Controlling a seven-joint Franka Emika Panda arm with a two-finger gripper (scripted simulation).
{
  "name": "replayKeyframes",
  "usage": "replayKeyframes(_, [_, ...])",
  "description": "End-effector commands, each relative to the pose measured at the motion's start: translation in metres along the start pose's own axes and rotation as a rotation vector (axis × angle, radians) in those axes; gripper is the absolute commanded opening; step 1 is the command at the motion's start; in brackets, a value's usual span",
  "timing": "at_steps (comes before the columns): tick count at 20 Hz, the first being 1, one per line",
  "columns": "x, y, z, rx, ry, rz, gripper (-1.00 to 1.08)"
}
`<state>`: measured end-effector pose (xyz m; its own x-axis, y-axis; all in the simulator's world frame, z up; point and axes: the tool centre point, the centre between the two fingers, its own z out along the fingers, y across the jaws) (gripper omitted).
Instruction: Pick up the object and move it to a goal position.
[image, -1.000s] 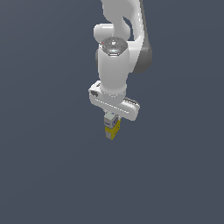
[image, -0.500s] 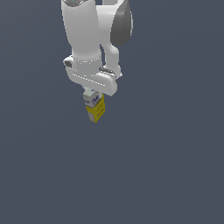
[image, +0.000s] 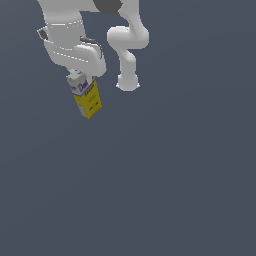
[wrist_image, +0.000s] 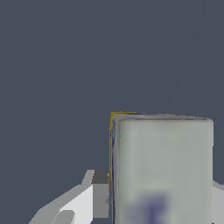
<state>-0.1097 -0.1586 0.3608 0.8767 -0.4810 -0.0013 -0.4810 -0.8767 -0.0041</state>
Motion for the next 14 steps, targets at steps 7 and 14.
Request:
replayKeyframes(7, [-0.003, 0.061, -0.050, -0.003, 0.000, -0.001, -1.00])
replayKeyframes(14, [-0.003, 0.076, -0.063, -0.004, 0.001, -0.001, -1.00])
